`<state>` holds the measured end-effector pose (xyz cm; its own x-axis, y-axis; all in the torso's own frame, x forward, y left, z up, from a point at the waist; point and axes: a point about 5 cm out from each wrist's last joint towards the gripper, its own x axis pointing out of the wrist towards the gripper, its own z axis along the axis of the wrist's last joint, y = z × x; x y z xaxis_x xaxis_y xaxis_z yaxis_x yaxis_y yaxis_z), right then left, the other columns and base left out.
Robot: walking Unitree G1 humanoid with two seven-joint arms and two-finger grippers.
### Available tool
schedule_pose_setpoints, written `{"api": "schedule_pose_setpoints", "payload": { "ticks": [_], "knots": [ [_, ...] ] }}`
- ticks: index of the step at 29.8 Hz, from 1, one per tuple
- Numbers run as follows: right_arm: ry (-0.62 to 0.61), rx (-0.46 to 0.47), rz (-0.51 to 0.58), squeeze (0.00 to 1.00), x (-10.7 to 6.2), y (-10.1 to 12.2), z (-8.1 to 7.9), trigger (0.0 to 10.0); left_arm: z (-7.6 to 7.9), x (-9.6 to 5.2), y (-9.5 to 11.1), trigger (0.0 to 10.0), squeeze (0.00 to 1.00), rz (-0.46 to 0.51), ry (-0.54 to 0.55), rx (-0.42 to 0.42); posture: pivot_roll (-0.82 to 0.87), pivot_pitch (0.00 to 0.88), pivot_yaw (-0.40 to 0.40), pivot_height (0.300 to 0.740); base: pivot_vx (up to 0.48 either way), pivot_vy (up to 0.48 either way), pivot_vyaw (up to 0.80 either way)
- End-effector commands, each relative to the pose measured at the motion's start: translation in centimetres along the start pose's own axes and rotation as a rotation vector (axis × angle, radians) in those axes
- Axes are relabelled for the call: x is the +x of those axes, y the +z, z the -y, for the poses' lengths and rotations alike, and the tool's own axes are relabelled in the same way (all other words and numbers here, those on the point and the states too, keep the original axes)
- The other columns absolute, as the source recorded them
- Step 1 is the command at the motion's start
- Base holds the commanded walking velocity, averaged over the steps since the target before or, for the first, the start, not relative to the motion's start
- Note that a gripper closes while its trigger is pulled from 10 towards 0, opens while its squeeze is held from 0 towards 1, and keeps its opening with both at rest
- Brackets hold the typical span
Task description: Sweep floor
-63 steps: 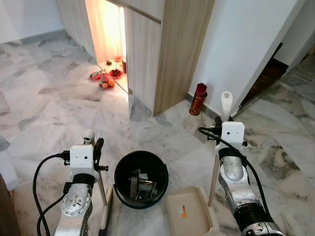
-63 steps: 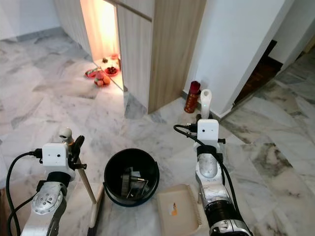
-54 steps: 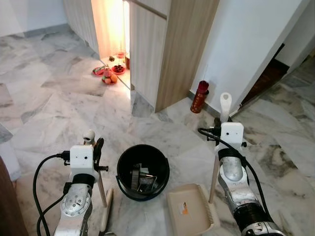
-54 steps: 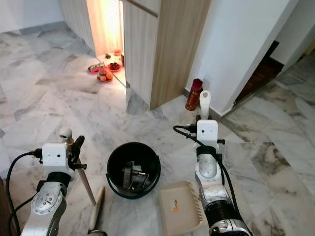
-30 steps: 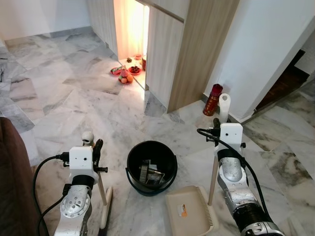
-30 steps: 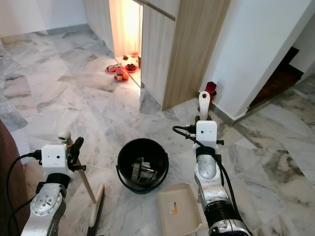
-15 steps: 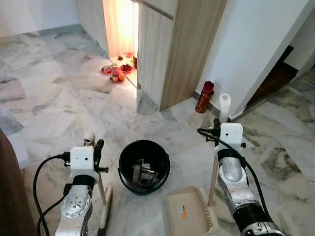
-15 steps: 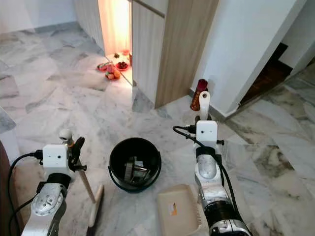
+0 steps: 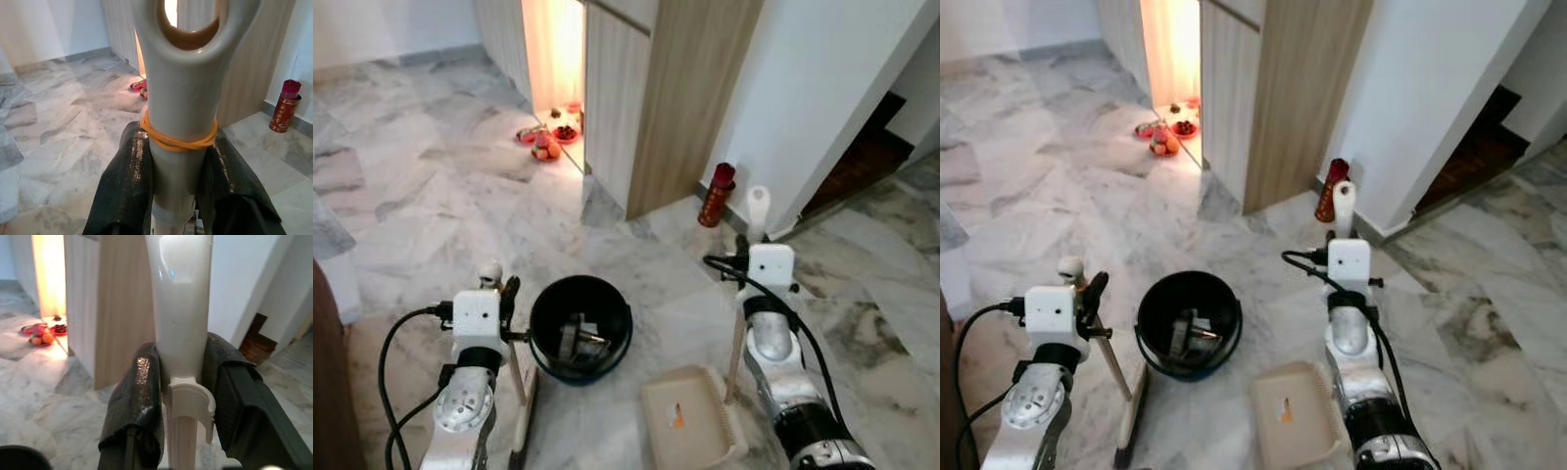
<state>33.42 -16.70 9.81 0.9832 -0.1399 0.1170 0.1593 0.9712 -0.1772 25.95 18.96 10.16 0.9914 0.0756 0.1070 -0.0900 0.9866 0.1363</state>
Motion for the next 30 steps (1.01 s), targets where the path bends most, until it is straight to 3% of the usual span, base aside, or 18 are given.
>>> {"api": "schedule_pose_setpoints", "payload": {
  "ticks": [1, 17, 30],
  "knots": [
    [-0.022, -0.01, 0.017, 0.0, 0.2, 0.3, 0.9, 10.0, 0.5, 0.1, 0.4, 10.0, 0.0, 0.015, -0.014, 0.004, 0.12, 0.085, -0.095, 0.74, 0.0, -0.27, 0.0],
    [-0.012, 0.007, 0.029, 0.0, 0.1, 0.5, 0.4, 10.0, 0.5, 0.0, 0.3, 10.0, 0.0, 0.013, -0.024, 0.0, 0.11, 0.08, -0.082, 0.74, 0.0, -0.271, 0.0],
    [0.018, 0.078, 0.004, 0.0, -0.2, 0.0, -0.8, 10.0, 0.4, 0.5, 0.4, 10.0, 0.0, 0.018, -0.043, 0.011, 0.13, 0.022, -0.057, 0.74, 0.0, -0.269, 0.0]
  ]
}}
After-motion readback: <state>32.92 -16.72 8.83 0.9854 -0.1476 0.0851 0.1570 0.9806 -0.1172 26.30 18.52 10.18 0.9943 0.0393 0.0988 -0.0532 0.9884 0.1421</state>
